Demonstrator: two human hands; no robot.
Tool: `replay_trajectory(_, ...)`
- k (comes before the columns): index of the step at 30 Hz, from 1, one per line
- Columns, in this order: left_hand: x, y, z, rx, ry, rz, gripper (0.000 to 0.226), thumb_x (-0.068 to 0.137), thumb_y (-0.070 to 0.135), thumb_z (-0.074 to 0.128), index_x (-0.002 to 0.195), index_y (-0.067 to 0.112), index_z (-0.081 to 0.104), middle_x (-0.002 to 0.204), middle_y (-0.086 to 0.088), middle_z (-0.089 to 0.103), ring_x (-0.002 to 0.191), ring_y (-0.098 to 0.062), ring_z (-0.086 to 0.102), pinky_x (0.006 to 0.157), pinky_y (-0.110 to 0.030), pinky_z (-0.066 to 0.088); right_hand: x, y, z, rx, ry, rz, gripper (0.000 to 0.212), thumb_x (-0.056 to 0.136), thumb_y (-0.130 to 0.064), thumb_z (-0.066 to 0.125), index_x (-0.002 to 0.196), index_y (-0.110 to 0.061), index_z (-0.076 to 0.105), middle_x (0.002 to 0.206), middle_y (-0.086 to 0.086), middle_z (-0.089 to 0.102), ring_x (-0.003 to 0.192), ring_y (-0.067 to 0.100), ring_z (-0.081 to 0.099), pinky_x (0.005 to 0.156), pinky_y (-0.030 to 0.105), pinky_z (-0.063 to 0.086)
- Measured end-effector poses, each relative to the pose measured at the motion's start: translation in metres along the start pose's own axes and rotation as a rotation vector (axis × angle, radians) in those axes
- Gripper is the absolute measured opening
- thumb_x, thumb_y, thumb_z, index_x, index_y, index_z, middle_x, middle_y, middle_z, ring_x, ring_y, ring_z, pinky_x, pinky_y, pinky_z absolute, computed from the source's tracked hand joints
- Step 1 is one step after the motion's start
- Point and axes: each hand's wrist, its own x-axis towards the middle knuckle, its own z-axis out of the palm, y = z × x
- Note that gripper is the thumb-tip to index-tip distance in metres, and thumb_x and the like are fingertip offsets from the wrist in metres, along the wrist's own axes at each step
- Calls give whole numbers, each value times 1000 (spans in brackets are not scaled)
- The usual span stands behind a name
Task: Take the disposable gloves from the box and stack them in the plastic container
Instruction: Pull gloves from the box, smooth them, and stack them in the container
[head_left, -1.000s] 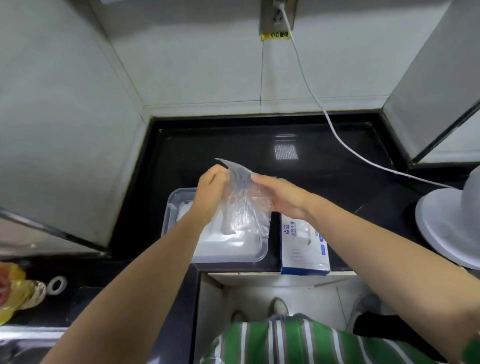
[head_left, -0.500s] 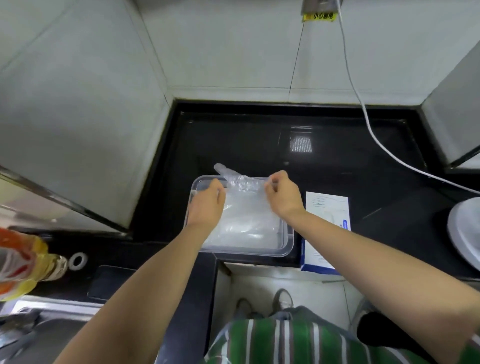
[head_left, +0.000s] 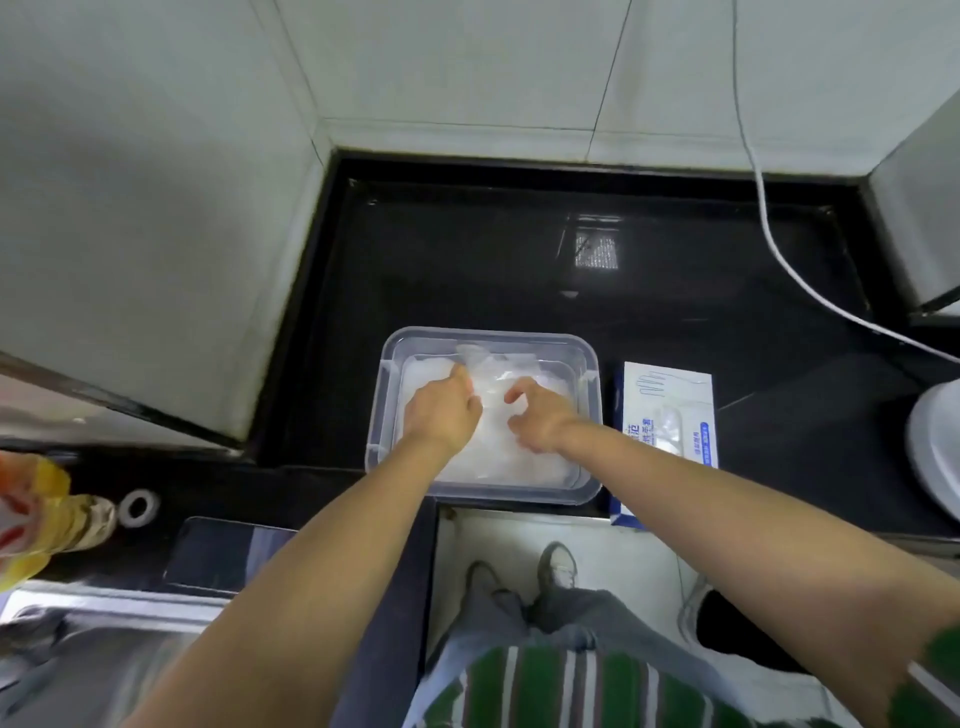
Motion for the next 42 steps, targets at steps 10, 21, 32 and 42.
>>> replay_trajectory(10,-8,59,2,-8,-11,73,28,97,11,40,115,9,61,118,-10,62,100,-31,62,78,-36,50,14,3,14,-256,-167,-3,30,92,1,49,67,-15,43,67,2,46,78,22,48,63,28,41)
replay_trajectory(21,10,-21,31,-54,-216,-212,80,86,25,69,147,24,17,140,-12,39,119,-32,50,91,-39,51,17,13,9,-99,-133,131,92,79,13,64,145,-27,12,90,7,48,75,19,55,64,29,55)
replay_trajectory(32,14,-20,35,-69,-352,-222,97,85,29,72,152,21,3,144,-11,37,119,-29,49,85,-34,44,17,11,23,-130,-43,163,97,92,4,54,155,-27,-14,144,18,36,87,19,51,78,29,54)
replay_trajectory(42,-8,35,-27,268,6,-87,20,98,18,49,111,11,62,93,-4,62,79,-19,57,57,-22,38,-17,-25,-53,110,-99,-12,13,98,-17,57,103,-6,63,85,12,66,66,23,68,72,34,62)
